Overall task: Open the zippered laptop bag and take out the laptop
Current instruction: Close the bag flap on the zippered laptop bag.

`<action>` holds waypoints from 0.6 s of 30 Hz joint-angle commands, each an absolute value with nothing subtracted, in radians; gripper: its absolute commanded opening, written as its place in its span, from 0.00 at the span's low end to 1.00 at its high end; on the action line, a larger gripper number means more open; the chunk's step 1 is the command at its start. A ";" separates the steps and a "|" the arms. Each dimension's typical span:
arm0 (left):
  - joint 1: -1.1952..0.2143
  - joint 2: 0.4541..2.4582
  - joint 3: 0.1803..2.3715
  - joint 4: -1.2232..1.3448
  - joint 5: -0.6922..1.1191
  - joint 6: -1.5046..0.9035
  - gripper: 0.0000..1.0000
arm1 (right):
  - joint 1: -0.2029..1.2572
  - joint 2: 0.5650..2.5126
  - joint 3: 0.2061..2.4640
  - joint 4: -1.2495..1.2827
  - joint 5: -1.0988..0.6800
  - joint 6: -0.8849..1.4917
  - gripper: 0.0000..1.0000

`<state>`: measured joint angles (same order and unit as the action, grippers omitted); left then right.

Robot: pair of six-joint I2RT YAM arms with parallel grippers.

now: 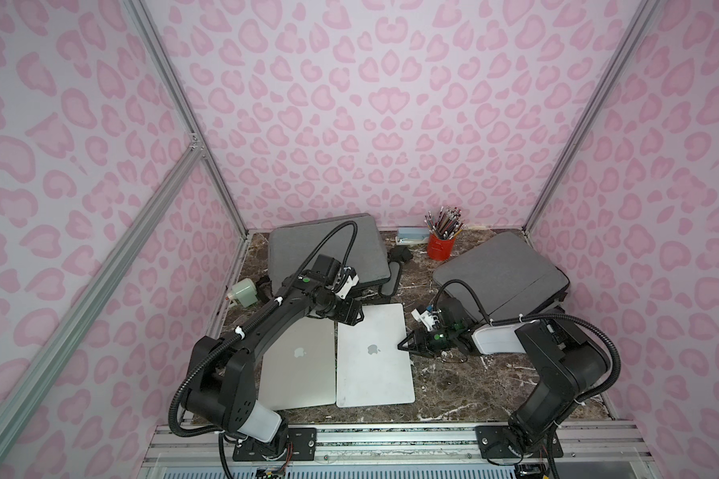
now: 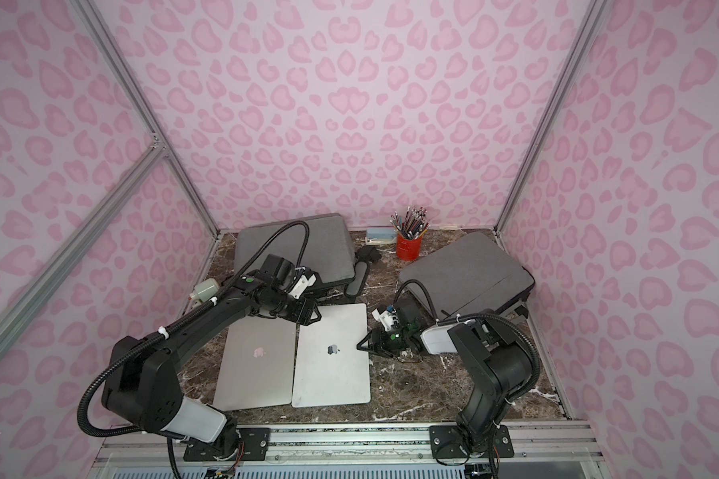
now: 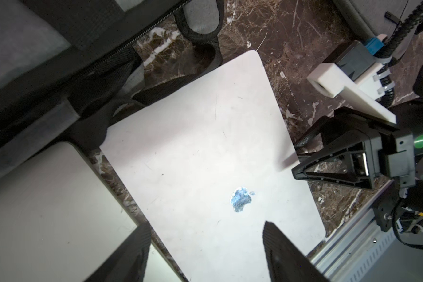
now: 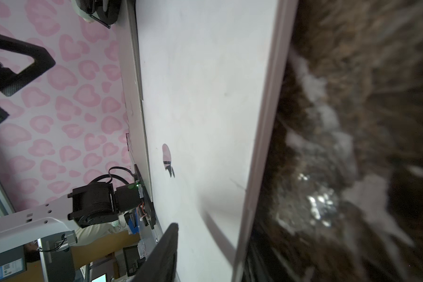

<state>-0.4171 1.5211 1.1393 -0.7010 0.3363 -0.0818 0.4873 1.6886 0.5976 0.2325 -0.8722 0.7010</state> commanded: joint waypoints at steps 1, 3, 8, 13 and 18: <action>-0.422 1.498 1.124 -0.653 0.352 -0.174 0.75 | 0.468 1.641 0.592 0.072 -0.722 0.630 0.47; -0.436 1.479 1.109 -0.623 0.338 -0.216 0.75 | 0.446 1.588 0.597 0.028 -0.670 0.615 0.47; -0.491 1.447 1.103 -0.569 0.294 -0.290 0.76 | 0.397 1.422 0.650 -0.125 -0.439 0.530 0.50; -0.555 1.457 1.099 -0.459 0.272 -0.446 0.76 | 0.340 1.245 0.714 -0.225 -0.166 0.453 0.64; -0.666 1.546 1.139 -0.332 0.241 -0.611 0.76 | 0.234 1.173 0.753 -0.261 -0.093 0.406 0.72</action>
<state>-0.6289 1.5146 1.1110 -0.4458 0.2722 -0.4866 0.2649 1.1893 0.7406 -0.1974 -0.2111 0.4618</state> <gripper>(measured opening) 0.761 0.703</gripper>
